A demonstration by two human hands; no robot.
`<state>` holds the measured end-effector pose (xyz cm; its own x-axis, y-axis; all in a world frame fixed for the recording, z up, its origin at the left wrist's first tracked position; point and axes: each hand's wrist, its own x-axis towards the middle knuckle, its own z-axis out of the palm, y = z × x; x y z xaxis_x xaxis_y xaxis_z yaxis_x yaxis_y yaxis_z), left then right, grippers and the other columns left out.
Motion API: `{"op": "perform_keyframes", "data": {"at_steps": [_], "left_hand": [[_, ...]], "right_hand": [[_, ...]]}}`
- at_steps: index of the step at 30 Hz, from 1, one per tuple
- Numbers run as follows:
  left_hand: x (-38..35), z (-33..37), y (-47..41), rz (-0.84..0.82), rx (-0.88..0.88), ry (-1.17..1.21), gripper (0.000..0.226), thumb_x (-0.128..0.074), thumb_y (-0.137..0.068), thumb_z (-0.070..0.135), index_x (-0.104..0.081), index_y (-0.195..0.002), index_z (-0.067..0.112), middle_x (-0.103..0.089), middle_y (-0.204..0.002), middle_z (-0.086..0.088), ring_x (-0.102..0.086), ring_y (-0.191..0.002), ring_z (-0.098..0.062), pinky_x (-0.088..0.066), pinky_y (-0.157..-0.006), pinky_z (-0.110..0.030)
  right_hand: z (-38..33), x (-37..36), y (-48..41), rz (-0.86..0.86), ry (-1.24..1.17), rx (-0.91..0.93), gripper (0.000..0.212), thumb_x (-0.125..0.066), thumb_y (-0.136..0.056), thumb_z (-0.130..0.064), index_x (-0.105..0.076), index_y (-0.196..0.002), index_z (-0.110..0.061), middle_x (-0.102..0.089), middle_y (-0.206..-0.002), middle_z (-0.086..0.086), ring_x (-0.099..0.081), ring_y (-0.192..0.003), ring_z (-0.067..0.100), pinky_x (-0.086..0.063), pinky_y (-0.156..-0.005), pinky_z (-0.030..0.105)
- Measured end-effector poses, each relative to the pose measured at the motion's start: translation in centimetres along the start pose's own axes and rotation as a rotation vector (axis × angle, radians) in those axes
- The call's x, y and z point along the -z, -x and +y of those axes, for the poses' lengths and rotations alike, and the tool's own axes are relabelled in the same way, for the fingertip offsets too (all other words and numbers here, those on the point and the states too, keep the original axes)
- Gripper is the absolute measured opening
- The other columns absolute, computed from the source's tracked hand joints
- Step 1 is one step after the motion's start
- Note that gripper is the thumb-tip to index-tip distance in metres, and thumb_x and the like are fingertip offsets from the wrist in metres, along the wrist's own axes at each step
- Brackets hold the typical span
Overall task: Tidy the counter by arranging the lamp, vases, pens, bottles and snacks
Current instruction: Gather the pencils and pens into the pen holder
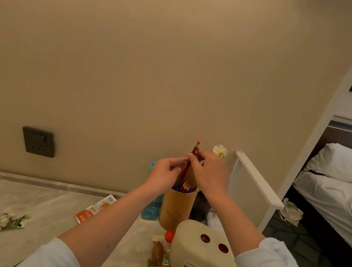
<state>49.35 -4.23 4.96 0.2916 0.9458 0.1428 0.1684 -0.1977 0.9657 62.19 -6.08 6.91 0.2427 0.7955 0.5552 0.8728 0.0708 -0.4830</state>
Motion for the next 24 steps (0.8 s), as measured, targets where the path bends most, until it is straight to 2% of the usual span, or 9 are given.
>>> {"op": "perform_keyframes", "data": {"at_steps": [4, 7, 9, 14, 17, 20, 24], "left_hand": [[0.0, -1.8, -0.2, -0.009, 0.043, -0.044, 0.045, -0.04, -0.097, -0.003, -0.056, -0.133, 0.017, -0.065, -0.124, 0.0, -0.058, -0.117, -0.016, -0.049, -0.098, -0.033], [0.2, -3.2, -0.5, 0.01, 0.094, -0.012, 0.046, -0.037, -0.096, -0.005, -0.054, -0.135, 0.012, -0.067, -0.111, 0.002, -0.062, -0.092, -0.008, -0.053, -0.075, -0.021], [0.4, -3.6, -0.5, 0.018, 0.108, 0.005, 0.046, -0.037, -0.096, -0.005, -0.053, -0.135, 0.014, -0.065, -0.113, 0.002, -0.062, -0.09, -0.007, -0.05, -0.068, -0.017], [1.1, -3.6, -0.1, 0.026, 0.086, 0.026, 0.047, -0.038, -0.095, -0.008, -0.055, -0.131, 0.018, -0.062, -0.117, 0.001, -0.062, -0.098, -0.013, -0.052, -0.071, -0.02], [1.6, -3.9, 0.2, 0.047, 0.086, 0.051, 0.049, -0.038, -0.094, -0.009, -0.056, -0.129, 0.019, -0.062, -0.119, 0.0, -0.063, -0.097, -0.015, -0.049, -0.067, -0.019], [2.5, -4.3, 0.7, 0.096, 0.1, 0.062, 0.047, -0.038, -0.094, -0.009, -0.057, -0.127, 0.02, -0.063, -0.113, 0.003, -0.064, -0.089, -0.011, -0.048, -0.065, -0.018], [5.1, -5.4, 2.3, 0.158, 0.102, 0.083, 0.044, -0.04, -0.091, -0.009, -0.061, -0.121, 0.015, -0.067, -0.103, 0.001, -0.062, -0.078, -0.011, -0.048, -0.061, -0.021]], "right_hand": [[1.7, -2.5, 0.7, -0.103, 0.012, -0.079, 0.026, -0.052, -0.095, -0.045, -0.07, -0.089, -0.028, -0.064, -0.076, -0.009, -0.059, -0.071, 0.012, -0.04, -0.053, 0.026], [2.5, -4.2, 1.1, -0.187, 0.009, -0.121, 0.023, -0.053, -0.094, -0.044, -0.072, -0.096, -0.031, -0.069, -0.082, -0.01, -0.064, -0.076, 0.011, -0.052, -0.061, 0.03], [2.6, -4.8, 1.1, -0.225, 0.014, -0.139, 0.024, -0.053, -0.094, -0.044, -0.072, -0.104, -0.031, -0.071, -0.091, -0.01, -0.066, -0.084, 0.013, -0.057, -0.069, 0.036], [1.9, -4.5, 1.3, -0.211, 0.006, -0.101, 0.03, -0.056, -0.093, -0.037, -0.064, -0.122, -0.034, -0.064, -0.114, -0.009, -0.062, -0.104, 0.015, -0.055, -0.08, 0.037], [1.2, -4.5, 2.0, -0.13, -0.06, -0.093, 0.039, -0.056, -0.093, -0.034, -0.057, -0.131, -0.032, -0.056, -0.121, -0.006, -0.059, -0.104, 0.014, -0.054, -0.079, 0.035], [-0.3, -4.7, 2.9, -0.061, -0.162, -0.031, 0.033, -0.057, -0.092, -0.028, -0.06, -0.125, -0.031, -0.056, -0.115, -0.007, -0.057, -0.093, 0.009, -0.054, -0.073, 0.031], [-3.7, -5.7, 4.5, -0.092, -0.273, 0.058, 0.023, -0.058, -0.091, -0.021, -0.065, -0.113, -0.027, -0.058, -0.104, -0.008, -0.056, -0.09, 0.006, -0.051, -0.072, 0.026]]}}
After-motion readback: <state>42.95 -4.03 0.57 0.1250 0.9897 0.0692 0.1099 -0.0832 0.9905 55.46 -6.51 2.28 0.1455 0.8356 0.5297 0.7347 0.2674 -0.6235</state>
